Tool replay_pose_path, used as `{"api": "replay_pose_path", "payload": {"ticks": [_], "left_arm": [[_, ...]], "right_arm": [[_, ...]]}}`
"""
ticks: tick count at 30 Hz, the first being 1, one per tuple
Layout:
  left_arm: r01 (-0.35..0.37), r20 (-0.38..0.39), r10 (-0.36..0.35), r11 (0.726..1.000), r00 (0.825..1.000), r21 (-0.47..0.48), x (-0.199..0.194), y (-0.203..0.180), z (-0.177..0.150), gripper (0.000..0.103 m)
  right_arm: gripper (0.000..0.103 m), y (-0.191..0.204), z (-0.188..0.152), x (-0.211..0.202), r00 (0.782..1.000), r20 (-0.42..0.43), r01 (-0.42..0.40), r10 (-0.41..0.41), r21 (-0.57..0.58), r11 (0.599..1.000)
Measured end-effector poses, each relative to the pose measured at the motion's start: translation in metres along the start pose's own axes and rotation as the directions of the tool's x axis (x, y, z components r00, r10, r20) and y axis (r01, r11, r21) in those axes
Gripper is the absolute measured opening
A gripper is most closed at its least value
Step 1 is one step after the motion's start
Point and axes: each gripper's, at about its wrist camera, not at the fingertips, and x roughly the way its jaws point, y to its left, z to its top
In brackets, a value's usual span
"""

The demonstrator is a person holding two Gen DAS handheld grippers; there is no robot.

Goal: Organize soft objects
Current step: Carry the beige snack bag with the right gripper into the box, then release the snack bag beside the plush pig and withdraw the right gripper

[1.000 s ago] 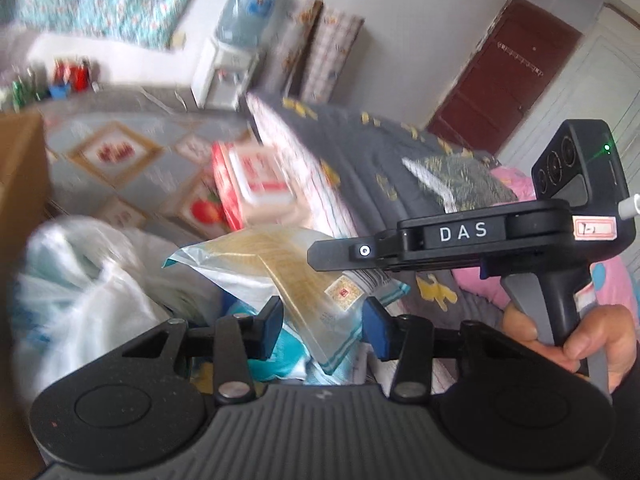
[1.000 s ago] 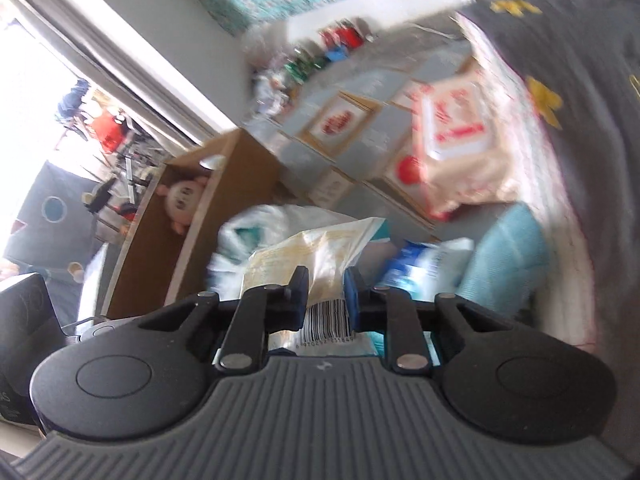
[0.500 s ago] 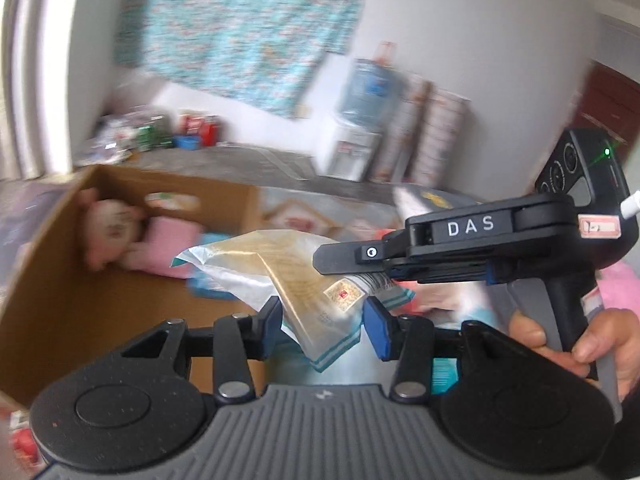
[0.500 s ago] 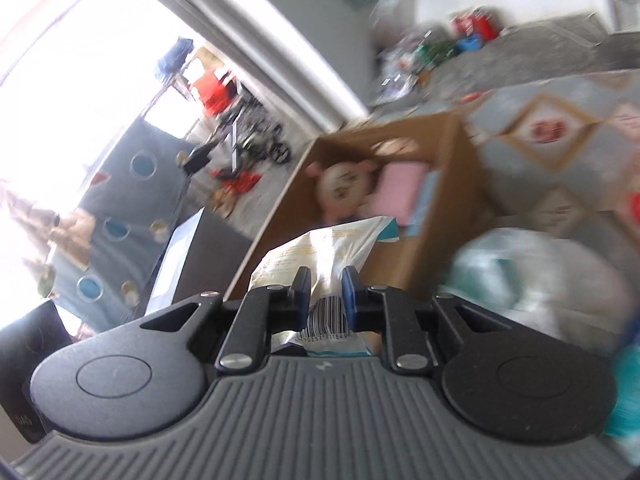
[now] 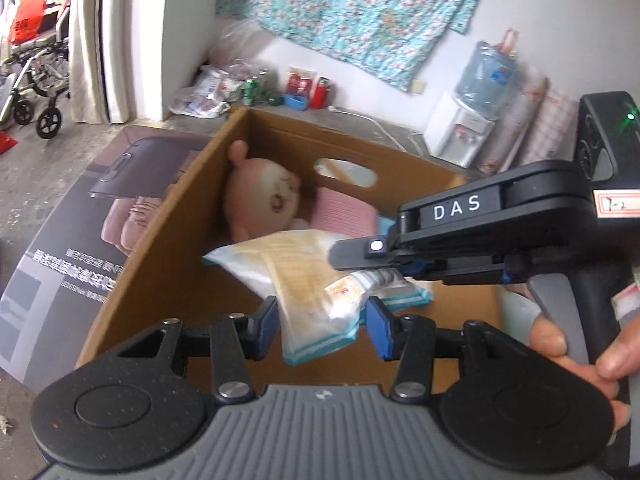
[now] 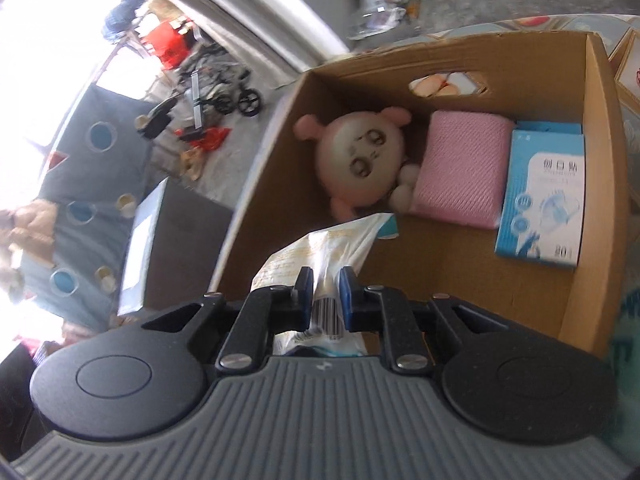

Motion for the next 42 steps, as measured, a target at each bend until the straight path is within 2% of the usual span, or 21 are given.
{"api": "replay_pose_path", "payload": {"ticks": [3, 9, 12, 16, 20, 24, 28, 30, 31, 33, 37, 42], "left_arm": [[-0.022, 0.0, 0.022, 1.0, 1.0, -0.018, 0.002, 0.012, -0.001, 0.05], [-0.055, 0.005, 0.055, 0.998, 0.998, -0.037, -0.013, 0.031, -0.008, 0.051], [-0.053, 0.02, 0.055, 0.997, 0.998, -0.053, -0.023, 0.042, -0.011, 0.051], [-0.045, 0.037, 0.049, 0.995, 0.998, -0.087, -0.033, 0.054, -0.016, 0.051], [-0.036, 0.041, 0.042, 0.992, 0.998, -0.122, -0.041, 0.066, -0.02, 0.051], [-0.047, 0.052, 0.054, 0.991, 0.997, -0.125, -0.05, 0.073, -0.024, 0.051], [-0.046, 0.058, 0.054, 0.991, 0.997, -0.126, -0.056, 0.077, -0.027, 0.051], [-0.046, 0.061, 0.054, 0.991, 0.997, -0.126, -0.057, 0.078, -0.028, 0.051], [-0.045, 0.064, 0.053, 0.991, 0.997, -0.126, -0.058, 0.078, -0.028, 0.051], [-0.042, 0.07, 0.051, 0.991, 0.996, -0.126, -0.06, 0.079, -0.029, 0.051], [-0.039, 0.08, 0.05, 0.991, 0.996, -0.128, -0.063, 0.08, -0.03, 0.051], [-0.039, 0.088, 0.05, 0.991, 0.995, -0.126, -0.067, 0.081, -0.032, 0.051]], "right_arm": [[0.013, -0.01, 0.003, 0.019, 0.998, 0.013, 0.06, -0.061, 0.014, 0.998], [0.015, -0.028, -0.015, 0.057, 0.979, -0.118, 0.166, -0.165, 0.001, 0.986], [0.016, -0.034, -0.021, 0.068, 0.968, -0.184, 0.178, -0.171, 0.021, 0.984], [0.018, -0.035, -0.023, 0.079, 0.966, -0.222, 0.156, -0.134, 0.085, 0.984], [0.017, -0.036, -0.024, 0.086, 0.975, -0.191, 0.147, -0.116, 0.159, 0.976], [0.015, -0.041, -0.025, 0.082, 0.987, -0.113, 0.142, -0.115, 0.266, 0.953], [0.017, -0.054, -0.031, 0.072, 0.993, -0.05, 0.119, -0.108, 0.432, 0.894], [0.019, -0.062, -0.037, 0.07, 0.995, -0.058, 0.096, -0.077, 0.5, 0.861], [0.023, -0.061, -0.039, 0.069, 0.996, -0.07, 0.081, -0.053, 0.508, 0.857], [0.031, -0.055, -0.042, 0.062, 0.996, -0.078, 0.074, -0.041, 0.486, 0.871], [0.051, -0.038, -0.044, 0.052, 0.991, -0.117, 0.108, -0.069, 0.366, 0.924], [0.052, -0.036, -0.051, 0.052, 0.976, -0.184, 0.163, -0.115, 0.27, 0.949]]}}
